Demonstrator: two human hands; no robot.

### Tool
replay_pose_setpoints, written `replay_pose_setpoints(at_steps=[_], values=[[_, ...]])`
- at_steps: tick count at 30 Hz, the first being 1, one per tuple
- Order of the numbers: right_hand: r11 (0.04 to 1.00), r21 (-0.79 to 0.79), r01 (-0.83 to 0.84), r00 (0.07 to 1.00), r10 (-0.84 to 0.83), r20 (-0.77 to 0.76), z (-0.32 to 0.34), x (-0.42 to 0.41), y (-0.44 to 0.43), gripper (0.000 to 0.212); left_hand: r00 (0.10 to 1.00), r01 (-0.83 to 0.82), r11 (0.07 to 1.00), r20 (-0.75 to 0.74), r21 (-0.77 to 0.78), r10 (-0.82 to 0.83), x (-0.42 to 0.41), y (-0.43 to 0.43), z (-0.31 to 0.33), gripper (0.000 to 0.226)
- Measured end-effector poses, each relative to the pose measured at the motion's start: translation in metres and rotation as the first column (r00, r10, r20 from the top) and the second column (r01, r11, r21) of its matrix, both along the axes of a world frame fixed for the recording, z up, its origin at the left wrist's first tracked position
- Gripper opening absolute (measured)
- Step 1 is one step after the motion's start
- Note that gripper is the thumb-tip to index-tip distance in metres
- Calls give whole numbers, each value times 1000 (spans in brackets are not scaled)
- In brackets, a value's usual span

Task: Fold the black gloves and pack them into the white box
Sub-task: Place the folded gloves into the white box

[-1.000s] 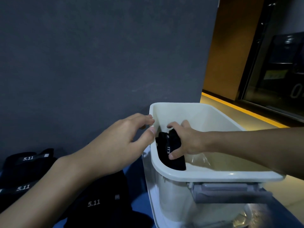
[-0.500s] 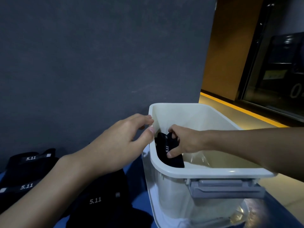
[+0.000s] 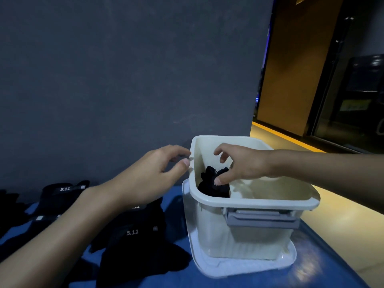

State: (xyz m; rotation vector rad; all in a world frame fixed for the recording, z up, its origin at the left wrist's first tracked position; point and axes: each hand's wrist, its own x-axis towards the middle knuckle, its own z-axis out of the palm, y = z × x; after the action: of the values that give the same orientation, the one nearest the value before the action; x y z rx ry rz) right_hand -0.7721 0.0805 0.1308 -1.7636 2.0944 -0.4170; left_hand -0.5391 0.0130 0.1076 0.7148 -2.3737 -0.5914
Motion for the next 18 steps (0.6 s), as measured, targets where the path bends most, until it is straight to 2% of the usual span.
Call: replay_pose_setpoints(at_steps=[5, 11, 16, 18], values=[[987, -124, -104, 993, 109, 36, 27, 39, 21, 57, 992, -111, 993, 47, -48, 113, 41, 10, -1, 25], [913, -311, -265, 957, 290, 35, 50, 104, 35, 35, 973, -210, 976, 87, -52, 214, 88, 26, -9, 23], [878, -254, -407, 911, 411, -40, 41, 156, 45, 33, 949, -287, 954, 114, -82, 295, 119, 32, -23, 21], [877, -223, -426, 903, 425, -54, 27, 170, 44, 35, 941, -309, 946, 116, -96, 319, 128, 33, -29, 31]])
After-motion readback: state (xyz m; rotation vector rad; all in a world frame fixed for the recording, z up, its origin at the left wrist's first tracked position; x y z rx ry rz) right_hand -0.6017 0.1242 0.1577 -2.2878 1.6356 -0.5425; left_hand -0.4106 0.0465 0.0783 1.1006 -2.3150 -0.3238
